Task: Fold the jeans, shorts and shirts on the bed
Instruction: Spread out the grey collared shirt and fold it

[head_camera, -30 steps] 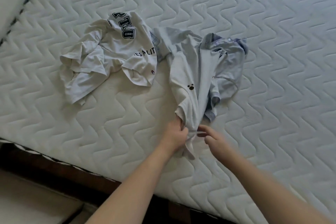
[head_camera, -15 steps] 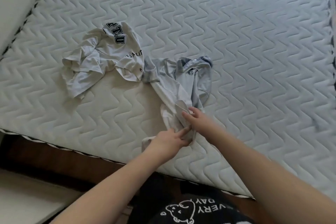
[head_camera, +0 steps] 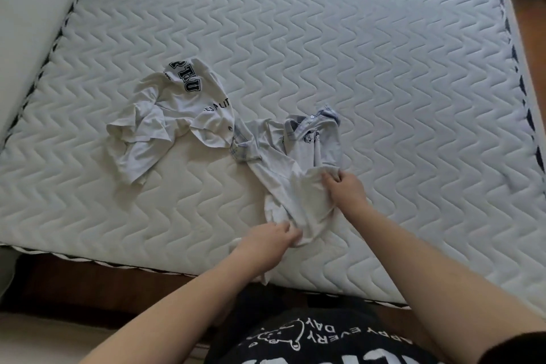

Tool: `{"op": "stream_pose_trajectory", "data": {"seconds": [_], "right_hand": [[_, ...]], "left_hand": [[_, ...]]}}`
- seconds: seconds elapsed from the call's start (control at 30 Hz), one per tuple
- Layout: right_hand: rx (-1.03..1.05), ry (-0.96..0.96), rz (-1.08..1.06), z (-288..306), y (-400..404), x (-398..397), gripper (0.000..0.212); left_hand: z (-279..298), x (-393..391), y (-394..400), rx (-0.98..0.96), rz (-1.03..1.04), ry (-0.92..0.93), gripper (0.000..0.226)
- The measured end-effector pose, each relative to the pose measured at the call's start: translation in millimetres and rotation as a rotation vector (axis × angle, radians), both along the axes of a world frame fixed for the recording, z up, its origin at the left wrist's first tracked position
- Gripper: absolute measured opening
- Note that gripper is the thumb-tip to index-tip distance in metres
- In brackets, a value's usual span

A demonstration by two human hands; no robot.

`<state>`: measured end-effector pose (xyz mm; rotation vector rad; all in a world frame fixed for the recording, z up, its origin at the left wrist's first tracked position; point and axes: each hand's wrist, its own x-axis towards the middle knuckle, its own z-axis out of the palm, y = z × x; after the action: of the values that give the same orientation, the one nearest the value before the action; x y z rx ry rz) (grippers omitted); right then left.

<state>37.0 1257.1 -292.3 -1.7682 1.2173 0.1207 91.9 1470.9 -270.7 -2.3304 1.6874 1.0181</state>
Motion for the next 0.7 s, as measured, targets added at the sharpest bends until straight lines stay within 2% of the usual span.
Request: {"op": "stream_pose_trajectory", "data": {"seconds": [0.1,0.2,0.27,0.4,0.5,0.7], "right_hand": [[-0.003,-0.119,-0.123,19,-15,-6,0.042],[0.089,-0.291,-0.100,39,-24,-17,0.024],[0.116,-0.345,-0.047,49,-28,-25,0.034],[0.184,-0.335,0.010,67,-34,-38,0.042],[0.223,-0.322,0.001,75,-41,-51,0.038],[0.146,-0.313,-0.045,77,-50,-64,0.035]], "left_hand": [[4,15,7,-0.052,0.129,-0.058,0.046],[12,26,9,-0.138,0.211,-0.090,0.033],[19,31,7,-0.191,0.266,-0.073,0.027],[32,32,0,-0.294,0.335,-0.031,0.026],[39,33,-5,-0.317,0.364,-0.021,0.028],[52,29,-17,-0.405,0.348,-0.039,0.029]]}}
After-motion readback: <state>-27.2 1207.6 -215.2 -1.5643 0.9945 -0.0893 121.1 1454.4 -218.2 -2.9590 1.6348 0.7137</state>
